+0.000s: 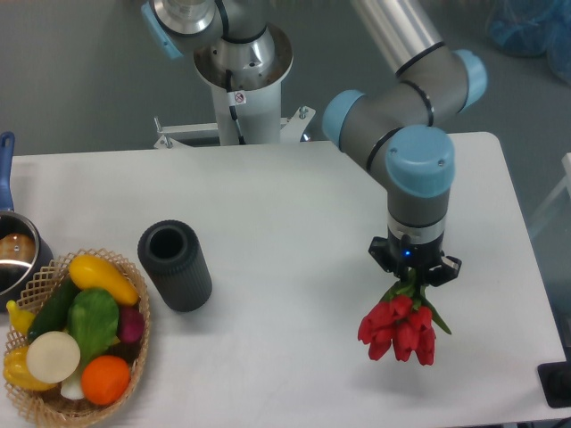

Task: Pick up the flowers from the table
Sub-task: 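Lift the gripped tulip bunch up off the table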

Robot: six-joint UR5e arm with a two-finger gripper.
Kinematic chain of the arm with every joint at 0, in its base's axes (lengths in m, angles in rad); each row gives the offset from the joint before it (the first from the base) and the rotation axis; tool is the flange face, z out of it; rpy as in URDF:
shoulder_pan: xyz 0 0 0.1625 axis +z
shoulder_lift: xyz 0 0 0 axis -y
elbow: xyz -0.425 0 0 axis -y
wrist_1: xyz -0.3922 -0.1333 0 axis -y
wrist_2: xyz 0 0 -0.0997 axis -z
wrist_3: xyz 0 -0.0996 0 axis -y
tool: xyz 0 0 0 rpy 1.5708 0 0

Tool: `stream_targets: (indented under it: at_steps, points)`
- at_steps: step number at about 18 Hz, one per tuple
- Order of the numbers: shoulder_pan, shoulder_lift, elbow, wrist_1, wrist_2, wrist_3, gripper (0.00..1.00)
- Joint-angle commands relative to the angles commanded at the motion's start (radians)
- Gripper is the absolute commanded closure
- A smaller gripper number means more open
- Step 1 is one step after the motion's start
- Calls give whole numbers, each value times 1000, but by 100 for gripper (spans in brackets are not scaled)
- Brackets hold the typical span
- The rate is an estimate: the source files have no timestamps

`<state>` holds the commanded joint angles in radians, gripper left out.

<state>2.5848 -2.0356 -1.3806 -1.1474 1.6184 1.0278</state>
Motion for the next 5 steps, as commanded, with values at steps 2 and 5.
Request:
stream_targets:
  at_steps: [2,5]
  points:
    - [-15,-5,0,3,2,-2,100]
    - [-38,-12,0,8,9,-3,100]
